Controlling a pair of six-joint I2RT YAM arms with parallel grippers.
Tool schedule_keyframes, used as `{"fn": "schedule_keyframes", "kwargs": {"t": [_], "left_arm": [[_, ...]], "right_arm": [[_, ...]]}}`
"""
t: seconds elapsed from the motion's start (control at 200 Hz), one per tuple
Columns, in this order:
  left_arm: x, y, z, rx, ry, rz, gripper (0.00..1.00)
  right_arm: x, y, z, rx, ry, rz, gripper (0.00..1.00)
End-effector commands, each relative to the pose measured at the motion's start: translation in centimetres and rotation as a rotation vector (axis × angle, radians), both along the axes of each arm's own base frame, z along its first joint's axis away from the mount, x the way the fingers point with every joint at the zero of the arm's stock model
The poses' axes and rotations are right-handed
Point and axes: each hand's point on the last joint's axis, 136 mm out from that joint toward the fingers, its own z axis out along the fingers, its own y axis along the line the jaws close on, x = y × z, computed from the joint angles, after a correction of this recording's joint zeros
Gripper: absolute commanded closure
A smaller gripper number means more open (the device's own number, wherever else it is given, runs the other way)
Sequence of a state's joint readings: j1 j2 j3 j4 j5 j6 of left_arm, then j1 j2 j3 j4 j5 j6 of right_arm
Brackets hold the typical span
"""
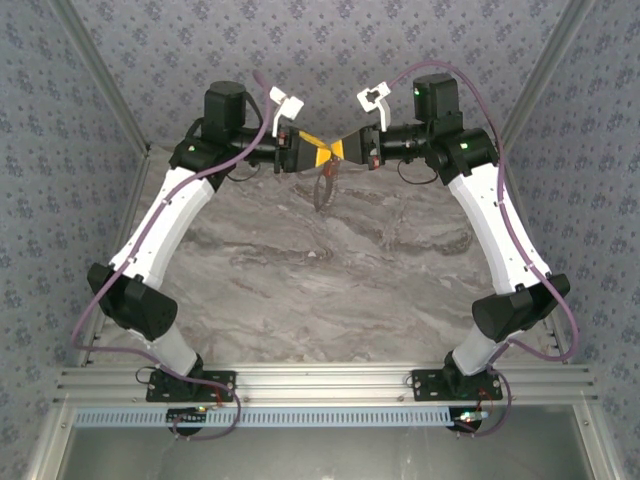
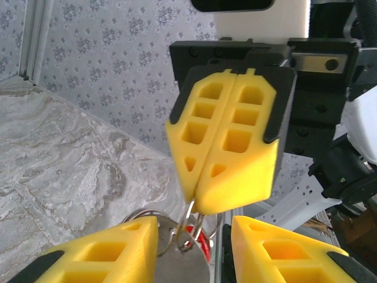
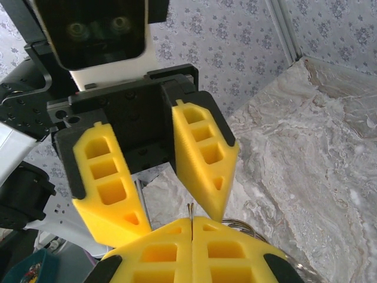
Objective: Put the keys on the keyring
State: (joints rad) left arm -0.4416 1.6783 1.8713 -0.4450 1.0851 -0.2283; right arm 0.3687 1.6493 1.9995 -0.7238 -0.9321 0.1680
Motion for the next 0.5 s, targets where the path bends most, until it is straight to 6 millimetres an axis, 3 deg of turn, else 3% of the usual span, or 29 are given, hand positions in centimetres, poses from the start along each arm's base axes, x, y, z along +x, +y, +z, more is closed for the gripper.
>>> {"fn": "schedule_keyframes", "kwargs": {"t": [0.0,0.185,0.495], "left_arm": [[-0.5,-0.3,1.5,-0.029,-0.041,-0.031,0.64],[-0.5,-0.4,1.9,-0.036,-0.050,-0.034,0.71],[-0.7,-0.4,2.6,-0.051,-0.068,-0.032,0.70]], "right_arm": [[-1.2,-0.1,1.7,0.034,-0.040,0.027,1.00],[-1.3,-0.1,1.6,0.033,-0.036,0.029,1.00],[-1.3,-0.1,1.5,0.030,-0.034,0.029,1.00]]}}
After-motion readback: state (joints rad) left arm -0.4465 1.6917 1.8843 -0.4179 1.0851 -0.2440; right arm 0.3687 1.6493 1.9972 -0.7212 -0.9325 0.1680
